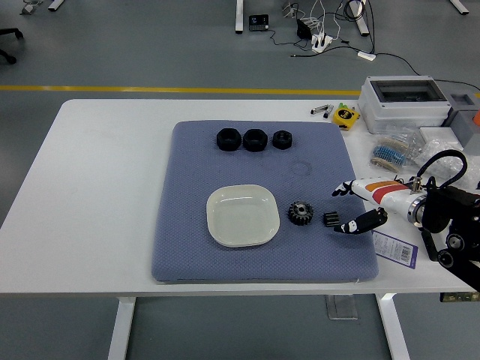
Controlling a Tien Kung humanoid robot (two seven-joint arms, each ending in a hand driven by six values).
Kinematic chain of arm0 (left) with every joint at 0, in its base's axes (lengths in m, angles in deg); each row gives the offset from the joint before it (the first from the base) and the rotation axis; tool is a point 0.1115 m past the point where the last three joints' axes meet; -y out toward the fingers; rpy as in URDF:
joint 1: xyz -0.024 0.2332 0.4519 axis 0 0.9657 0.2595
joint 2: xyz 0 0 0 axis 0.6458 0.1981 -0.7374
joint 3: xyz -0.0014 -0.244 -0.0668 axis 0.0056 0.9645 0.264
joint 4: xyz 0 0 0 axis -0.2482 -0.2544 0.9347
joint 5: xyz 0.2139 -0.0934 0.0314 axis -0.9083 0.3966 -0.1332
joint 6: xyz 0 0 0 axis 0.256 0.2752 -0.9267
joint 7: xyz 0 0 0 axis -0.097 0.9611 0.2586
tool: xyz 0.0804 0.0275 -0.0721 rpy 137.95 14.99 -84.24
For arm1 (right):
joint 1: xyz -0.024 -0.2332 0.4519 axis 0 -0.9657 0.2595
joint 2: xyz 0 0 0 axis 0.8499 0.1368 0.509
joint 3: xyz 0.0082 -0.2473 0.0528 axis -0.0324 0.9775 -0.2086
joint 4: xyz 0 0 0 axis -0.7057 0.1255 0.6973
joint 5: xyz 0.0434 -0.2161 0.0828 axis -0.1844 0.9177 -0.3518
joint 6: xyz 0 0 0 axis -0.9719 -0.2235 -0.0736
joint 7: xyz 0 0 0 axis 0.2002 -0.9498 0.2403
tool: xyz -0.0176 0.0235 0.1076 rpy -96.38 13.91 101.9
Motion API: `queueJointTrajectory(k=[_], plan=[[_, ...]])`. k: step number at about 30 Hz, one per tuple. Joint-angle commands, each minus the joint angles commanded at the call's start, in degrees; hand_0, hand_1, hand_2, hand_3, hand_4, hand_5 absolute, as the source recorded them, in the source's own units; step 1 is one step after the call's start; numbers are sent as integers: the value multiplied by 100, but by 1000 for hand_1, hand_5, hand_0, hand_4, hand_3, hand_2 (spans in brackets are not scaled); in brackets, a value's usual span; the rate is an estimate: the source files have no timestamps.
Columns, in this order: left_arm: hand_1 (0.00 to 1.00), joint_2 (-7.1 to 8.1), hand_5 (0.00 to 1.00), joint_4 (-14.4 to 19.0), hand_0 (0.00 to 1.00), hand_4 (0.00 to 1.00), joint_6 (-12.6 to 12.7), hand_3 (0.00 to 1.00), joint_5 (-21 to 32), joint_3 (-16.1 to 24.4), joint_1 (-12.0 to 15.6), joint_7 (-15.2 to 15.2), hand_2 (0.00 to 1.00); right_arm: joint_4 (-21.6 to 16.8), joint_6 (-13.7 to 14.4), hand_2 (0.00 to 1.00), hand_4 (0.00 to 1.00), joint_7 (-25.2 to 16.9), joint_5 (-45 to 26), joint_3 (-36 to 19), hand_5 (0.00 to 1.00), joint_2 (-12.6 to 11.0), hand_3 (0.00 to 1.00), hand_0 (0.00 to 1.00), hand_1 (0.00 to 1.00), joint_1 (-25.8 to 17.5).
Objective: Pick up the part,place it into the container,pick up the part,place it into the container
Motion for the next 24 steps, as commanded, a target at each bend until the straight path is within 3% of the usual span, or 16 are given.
queueJointTrajectory(k=[13, 14, 24], plan=[[716, 0, 884, 0, 773, 779, 43, 692, -2, -95, -21, -25, 758, 155, 10, 766, 870, 68, 61, 171, 502, 140, 765, 792, 744, 96], [710, 0, 883, 0, 773, 777, 46, 685, 4, -101, -20, -25, 753, 163, 23, 730, 832, 64, 63, 182, 495, 141, 703, 779, 707, 98], [704, 0, 880, 0, 771, 772, 102, 679, -61, -124, -33, -55, 748, 329, 261, 705, 799, -47, 171, 296, 498, 216, 653, 760, 680, 68]])
